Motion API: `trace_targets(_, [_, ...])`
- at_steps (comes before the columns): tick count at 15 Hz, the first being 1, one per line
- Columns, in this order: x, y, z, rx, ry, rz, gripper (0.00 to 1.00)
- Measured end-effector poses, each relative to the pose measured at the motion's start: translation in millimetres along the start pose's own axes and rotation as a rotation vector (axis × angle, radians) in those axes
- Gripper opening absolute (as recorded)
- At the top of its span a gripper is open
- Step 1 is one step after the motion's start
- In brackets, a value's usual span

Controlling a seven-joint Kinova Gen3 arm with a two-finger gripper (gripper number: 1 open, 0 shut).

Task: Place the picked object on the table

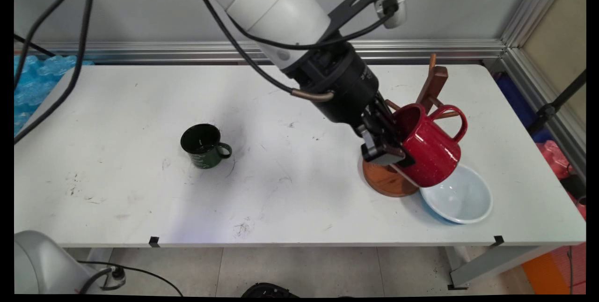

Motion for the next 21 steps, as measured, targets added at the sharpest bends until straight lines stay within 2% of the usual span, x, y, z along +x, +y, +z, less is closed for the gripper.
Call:
trace_targets(5, [-8,9,-17,0.003,-0.012,0.016,0.0])
trace_targets(8, [-17,9,-36,0.034,-0.027,0.016,0.0])
trace_targets(12, [-30,2,-67,0.111,-0.072,0.01,0.0])
trace_targets(14, [-34,-6,-83,0.167,-0.104,0.01,0.0])
trace_targets(15, [-37,-12,-93,0.203,-0.125,0.011,0.0])
trace_targets(21, [-43,-46,-122,0.354,-0.252,0.058,0.0])
